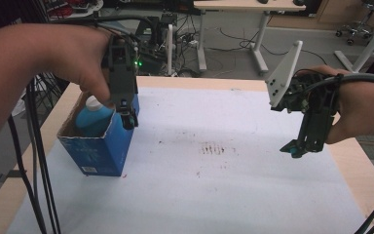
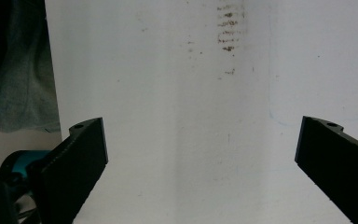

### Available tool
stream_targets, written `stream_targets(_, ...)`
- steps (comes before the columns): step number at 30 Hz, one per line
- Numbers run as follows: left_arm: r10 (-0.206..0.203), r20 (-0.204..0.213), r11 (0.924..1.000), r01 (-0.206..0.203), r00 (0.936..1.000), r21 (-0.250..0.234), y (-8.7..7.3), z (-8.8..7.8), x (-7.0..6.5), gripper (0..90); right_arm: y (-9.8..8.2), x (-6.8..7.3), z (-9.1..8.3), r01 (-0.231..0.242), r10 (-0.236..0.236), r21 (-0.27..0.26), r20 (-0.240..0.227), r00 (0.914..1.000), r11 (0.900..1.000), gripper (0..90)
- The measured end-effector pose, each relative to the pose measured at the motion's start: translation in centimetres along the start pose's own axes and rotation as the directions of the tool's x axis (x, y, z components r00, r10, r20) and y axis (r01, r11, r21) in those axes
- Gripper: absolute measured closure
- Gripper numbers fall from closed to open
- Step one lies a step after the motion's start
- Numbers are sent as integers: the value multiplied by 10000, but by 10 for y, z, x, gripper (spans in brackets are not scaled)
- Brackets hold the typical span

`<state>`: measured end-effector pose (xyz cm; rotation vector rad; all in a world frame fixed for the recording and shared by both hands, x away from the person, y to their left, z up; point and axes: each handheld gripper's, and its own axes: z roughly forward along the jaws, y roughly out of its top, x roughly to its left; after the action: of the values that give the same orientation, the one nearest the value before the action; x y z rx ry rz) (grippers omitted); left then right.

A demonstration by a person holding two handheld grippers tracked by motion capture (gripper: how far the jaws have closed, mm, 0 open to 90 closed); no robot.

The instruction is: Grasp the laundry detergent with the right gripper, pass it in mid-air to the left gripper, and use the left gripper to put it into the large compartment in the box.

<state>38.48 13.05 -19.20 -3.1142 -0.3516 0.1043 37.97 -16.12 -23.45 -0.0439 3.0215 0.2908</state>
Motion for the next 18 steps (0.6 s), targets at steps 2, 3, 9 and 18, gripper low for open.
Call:
stream_targets(2,288,187,9996,-288,9994,-20,7,8,0,61,-1,-2,3,-39,40,118,-45,10000,9999,13)
stream_targets(3,338,225,9994,-338,9992,5,9,11,0,44,-3,-6,6,-54,55,211,-27,10000,9998,13)
stream_targets(9,663,503,9978,-663,9965,-17,16,27,1,43,-10,-22,13,-429,429,335,-7,9991,9985,13)
stream_targets(18,886,583,9961,-884,9944,-58,21,46,2,16,-21,-45,25,-995,990,525,118,9950,9937,13)
